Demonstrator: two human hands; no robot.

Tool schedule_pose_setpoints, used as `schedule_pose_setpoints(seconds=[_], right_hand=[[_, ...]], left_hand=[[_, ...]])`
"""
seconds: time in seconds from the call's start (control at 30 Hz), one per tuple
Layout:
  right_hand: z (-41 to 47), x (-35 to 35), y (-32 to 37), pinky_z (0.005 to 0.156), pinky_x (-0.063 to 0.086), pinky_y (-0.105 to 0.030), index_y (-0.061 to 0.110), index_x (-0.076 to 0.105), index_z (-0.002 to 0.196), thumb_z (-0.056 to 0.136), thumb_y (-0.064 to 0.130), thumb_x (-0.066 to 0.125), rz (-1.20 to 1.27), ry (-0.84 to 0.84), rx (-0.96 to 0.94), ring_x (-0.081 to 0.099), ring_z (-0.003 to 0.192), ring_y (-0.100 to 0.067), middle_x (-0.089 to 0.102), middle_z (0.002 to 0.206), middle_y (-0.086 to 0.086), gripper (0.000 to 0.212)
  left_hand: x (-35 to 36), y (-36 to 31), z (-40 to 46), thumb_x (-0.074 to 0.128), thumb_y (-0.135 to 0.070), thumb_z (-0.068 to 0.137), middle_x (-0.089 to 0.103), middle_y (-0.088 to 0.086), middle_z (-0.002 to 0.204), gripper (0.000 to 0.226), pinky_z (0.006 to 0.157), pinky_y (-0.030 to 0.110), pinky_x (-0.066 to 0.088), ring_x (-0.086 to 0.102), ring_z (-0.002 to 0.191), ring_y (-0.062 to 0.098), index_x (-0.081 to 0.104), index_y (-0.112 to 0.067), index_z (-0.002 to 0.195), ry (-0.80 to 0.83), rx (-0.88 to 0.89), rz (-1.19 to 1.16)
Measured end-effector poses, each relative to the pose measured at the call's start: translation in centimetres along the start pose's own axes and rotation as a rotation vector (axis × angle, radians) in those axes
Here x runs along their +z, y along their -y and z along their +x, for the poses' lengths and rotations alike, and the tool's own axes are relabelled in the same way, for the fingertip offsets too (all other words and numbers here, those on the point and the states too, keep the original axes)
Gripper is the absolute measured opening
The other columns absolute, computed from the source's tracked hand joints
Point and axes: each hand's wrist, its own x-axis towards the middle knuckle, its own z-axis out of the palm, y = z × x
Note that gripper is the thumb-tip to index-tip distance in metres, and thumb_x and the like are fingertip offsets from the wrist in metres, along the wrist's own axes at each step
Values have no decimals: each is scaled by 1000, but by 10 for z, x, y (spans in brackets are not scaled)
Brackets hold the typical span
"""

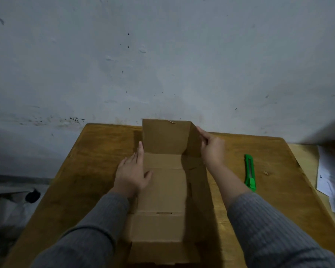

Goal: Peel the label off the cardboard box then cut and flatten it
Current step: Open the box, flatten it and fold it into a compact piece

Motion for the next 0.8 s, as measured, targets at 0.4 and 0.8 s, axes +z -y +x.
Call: schedule_pose_setpoints(seconds=[0.4,0.8], right_hand=[[-28,6,-24,115,3,-57,21,-12,149,88,59,44,-611,191,-30,0,146,-33,-8,160,-9,91],[-29,34,-56,111,-16,-61,15,-7,150,85,73,6,-890,479,-64,-15,146,-22,-13,159,-3,88]], left_hand=[[38,18,-54,28,-68,83,35,13,151,86,106,64,22,33,140,29,35,-10,146,51,99,83],[46,9,-48,2,-73,78,3,2,161,92,117,54,-3,-2,147,17,10,-20,153,31,-1,118]])
